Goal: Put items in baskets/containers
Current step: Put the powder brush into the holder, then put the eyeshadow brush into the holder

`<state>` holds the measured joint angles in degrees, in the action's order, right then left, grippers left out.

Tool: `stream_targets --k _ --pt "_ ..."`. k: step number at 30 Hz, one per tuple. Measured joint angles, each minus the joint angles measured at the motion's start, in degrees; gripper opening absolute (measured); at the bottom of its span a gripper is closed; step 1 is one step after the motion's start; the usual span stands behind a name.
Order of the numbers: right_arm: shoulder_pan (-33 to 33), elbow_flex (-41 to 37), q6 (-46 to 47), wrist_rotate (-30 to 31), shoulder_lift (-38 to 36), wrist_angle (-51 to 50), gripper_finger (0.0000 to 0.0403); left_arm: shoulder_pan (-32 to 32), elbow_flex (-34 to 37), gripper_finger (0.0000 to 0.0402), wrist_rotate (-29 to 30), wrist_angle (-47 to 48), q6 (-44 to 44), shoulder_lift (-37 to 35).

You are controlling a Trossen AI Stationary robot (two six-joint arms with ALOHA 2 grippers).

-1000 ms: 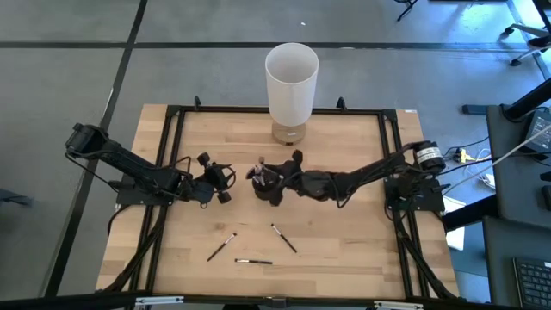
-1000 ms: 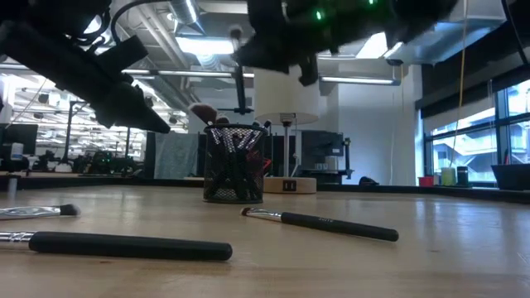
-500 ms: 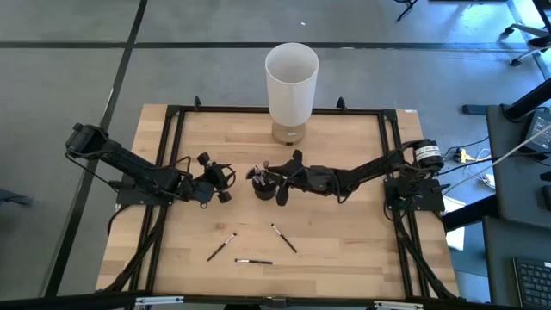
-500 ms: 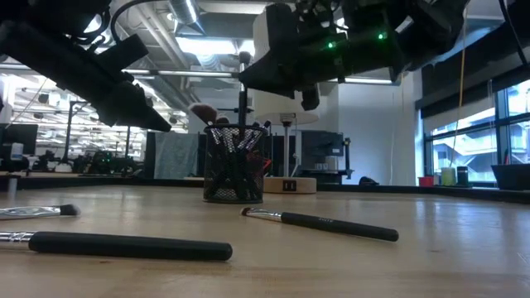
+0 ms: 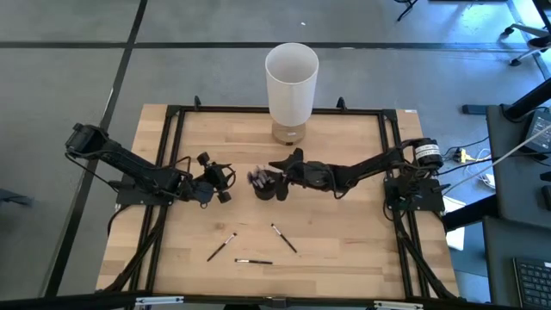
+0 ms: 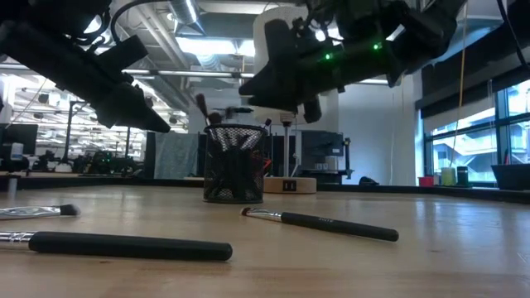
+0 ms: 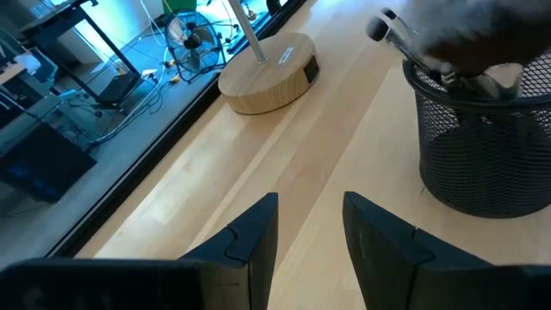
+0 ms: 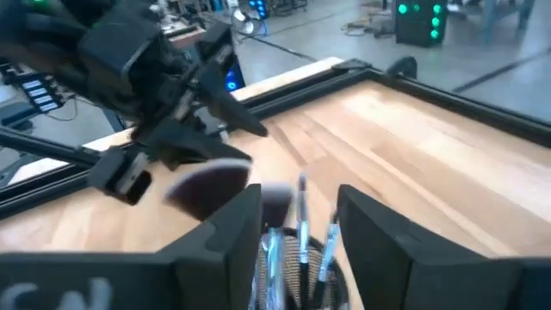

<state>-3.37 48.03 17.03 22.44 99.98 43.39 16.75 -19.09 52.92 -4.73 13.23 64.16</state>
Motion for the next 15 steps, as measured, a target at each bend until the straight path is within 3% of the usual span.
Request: stream_targets --k 8,15 --pt "0.10 0.02 0.53 -0.09 -1.03 -0.63 0.0170 0.00 0.00 0.0127 -0.08 0.26 0.02 0.00" --pt "-1.05 0.04 -2.53 2.30 -8.95 -5.56 0.0170 0.00 0.00 0.0127 -0.12 0.26 0.18 0.00"
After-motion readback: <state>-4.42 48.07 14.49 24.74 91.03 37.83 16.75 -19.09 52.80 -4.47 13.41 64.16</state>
